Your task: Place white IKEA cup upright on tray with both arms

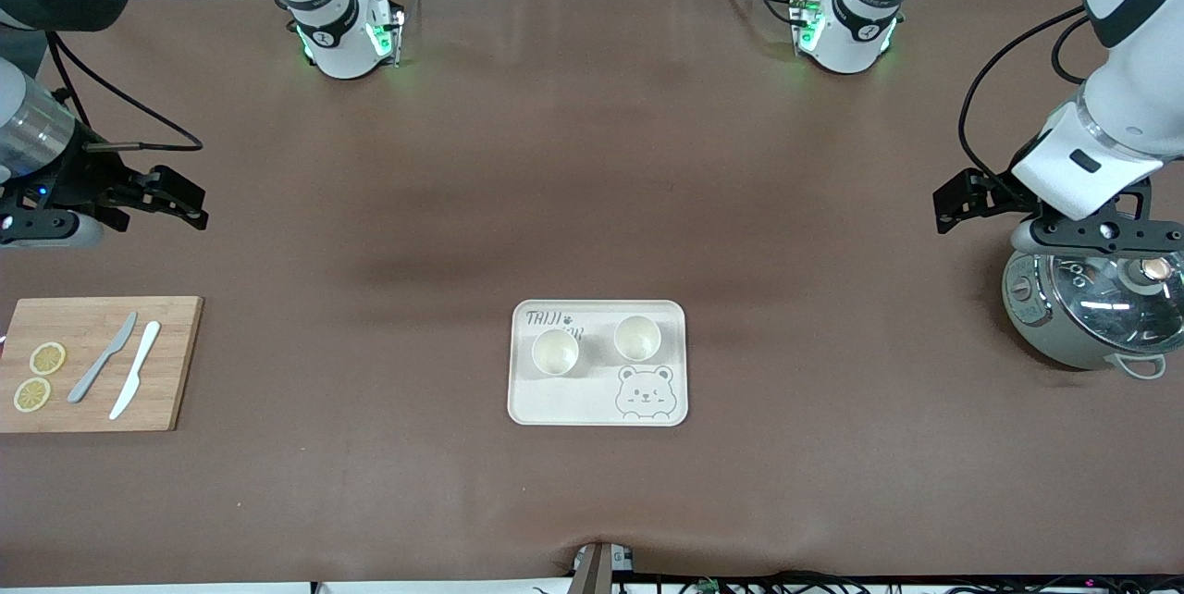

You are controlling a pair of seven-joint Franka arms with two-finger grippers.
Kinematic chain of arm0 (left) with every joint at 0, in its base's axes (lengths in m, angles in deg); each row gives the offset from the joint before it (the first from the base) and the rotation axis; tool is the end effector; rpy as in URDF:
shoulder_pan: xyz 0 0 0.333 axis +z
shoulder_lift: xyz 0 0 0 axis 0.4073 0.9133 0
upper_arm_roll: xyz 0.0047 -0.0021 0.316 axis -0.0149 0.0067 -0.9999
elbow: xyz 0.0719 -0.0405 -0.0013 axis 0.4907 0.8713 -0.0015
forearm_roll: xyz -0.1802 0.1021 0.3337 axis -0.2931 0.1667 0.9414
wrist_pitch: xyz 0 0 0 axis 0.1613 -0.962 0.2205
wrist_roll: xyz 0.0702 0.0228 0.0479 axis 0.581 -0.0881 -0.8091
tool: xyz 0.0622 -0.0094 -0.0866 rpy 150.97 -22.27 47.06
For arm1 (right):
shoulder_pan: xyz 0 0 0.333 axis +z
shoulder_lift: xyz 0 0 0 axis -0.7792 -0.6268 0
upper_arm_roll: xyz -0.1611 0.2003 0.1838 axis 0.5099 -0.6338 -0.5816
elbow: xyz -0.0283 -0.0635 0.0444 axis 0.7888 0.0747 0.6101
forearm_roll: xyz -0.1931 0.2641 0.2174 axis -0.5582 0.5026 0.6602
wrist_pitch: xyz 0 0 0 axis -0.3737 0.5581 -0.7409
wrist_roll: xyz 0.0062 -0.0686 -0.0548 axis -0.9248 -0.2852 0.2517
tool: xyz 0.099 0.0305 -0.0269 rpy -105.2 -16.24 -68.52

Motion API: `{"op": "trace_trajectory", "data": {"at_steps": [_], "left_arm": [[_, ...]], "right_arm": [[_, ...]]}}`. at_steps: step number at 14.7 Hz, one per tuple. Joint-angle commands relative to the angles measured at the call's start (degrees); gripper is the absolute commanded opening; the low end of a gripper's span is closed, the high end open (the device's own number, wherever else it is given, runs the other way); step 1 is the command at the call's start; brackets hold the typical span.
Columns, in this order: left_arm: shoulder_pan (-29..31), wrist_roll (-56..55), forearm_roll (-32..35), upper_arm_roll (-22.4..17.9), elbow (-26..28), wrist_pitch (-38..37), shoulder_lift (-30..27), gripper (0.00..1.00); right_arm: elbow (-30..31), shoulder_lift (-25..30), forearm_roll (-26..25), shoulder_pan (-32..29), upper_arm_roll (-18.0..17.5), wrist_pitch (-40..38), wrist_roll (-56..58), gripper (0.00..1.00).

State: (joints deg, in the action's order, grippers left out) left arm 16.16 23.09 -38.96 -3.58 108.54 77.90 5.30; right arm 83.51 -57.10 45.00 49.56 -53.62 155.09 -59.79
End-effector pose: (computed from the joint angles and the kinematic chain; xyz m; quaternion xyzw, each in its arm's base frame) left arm 0.5902 -0.0965 0.5898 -0.9987 0.0443 -0.0237 0.0096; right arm 0.5785 0.0332 0.5878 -0.9998 -0.0040 -0.0204 0.0017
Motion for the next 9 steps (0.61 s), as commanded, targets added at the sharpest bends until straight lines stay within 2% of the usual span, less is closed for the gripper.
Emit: {"op": "trace_trajectory", "data": {"at_steps": [1, 9], "left_arm": [[0.14, 0.15, 1.1, 0.25, -0.46, -0.45, -0.35, 1.0], [-0.3, -0.73, 1.19, 0.34, -0.28, -0.45, -0.35, 1.0]], "right_arm": [[-0.07, -0.23, -0.72, 0.3, 0.02, 0.11, -0.48, 1.0], [-0.68, -0.93, -0.72, 0.04, 0.02, -0.24, 0.22, 1.0]]}}
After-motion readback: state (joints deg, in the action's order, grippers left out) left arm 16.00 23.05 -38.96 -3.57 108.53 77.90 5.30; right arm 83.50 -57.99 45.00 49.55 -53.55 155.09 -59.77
